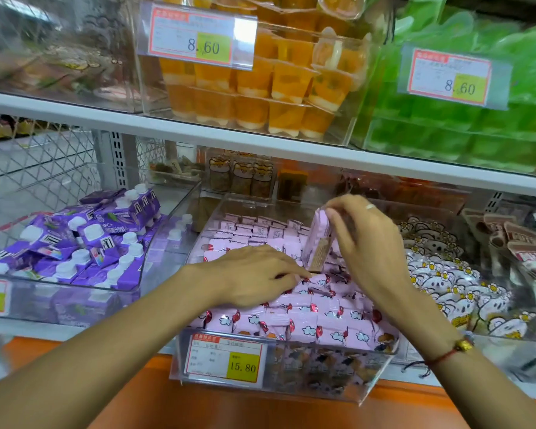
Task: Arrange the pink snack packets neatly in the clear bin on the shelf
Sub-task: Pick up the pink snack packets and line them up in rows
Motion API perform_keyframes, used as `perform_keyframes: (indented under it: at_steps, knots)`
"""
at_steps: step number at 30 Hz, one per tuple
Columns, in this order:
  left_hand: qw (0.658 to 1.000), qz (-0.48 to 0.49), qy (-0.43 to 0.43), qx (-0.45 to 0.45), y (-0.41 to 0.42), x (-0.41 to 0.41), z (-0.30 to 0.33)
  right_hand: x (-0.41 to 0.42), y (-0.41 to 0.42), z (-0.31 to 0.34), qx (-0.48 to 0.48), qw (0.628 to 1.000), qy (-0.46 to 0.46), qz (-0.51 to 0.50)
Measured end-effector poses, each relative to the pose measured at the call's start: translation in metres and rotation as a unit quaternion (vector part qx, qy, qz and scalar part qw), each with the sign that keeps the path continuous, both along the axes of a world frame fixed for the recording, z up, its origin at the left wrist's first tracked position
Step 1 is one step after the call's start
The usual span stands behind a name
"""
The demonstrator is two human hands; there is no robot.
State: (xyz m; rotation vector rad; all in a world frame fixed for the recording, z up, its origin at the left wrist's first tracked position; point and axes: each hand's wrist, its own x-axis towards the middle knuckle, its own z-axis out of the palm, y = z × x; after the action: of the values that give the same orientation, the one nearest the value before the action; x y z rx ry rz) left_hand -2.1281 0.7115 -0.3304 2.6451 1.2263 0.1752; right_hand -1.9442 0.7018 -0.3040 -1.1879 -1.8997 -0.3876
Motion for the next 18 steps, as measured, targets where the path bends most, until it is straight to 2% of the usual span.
perform_keyframes:
  at_steps: [3, 6, 9, 11, 14, 16, 18]
  knots:
    - [0.998, 0.002, -0.047, -0.039, 0.002, -0.001, -0.002, 0.002, -0.002, 0.006, 0.023, 0.987, 0.16, 0.005]
    - [0.966, 0.043, -0.224, -0.124, 0.003, -0.002, 0.003, 0.005, -0.002, 0.01, -0.031, 0.951, 0.309, 0.001]
    - [0.915, 0.11, -0.378, -0.084, 0.004, -0.003, 0.012, 0.007, -0.002, 0.01, -0.129, 0.899, 0.419, -0.004]
    - [0.891, 0.097, -0.435, -0.082, 0.001, -0.001, 0.017, 0.005, -0.002, 0.01, -0.192, 0.866, 0.462, 0.003]
    - [0.897, 0.056, -0.436, -0.058, -0.005, 0.001, 0.02, -0.003, -0.003, 0.008, -0.248, 0.822, 0.51, 0.053]
    - [0.888, 0.053, -0.453, -0.059, -0.005, -0.001, 0.022, -0.008, -0.004, 0.007, -0.27, 0.809, 0.517, 0.072]
    - [0.847, 0.113, -0.503, -0.132, -0.004, -0.004, 0.027, -0.008, -0.004, 0.007, -0.274, 0.821, 0.496, 0.071]
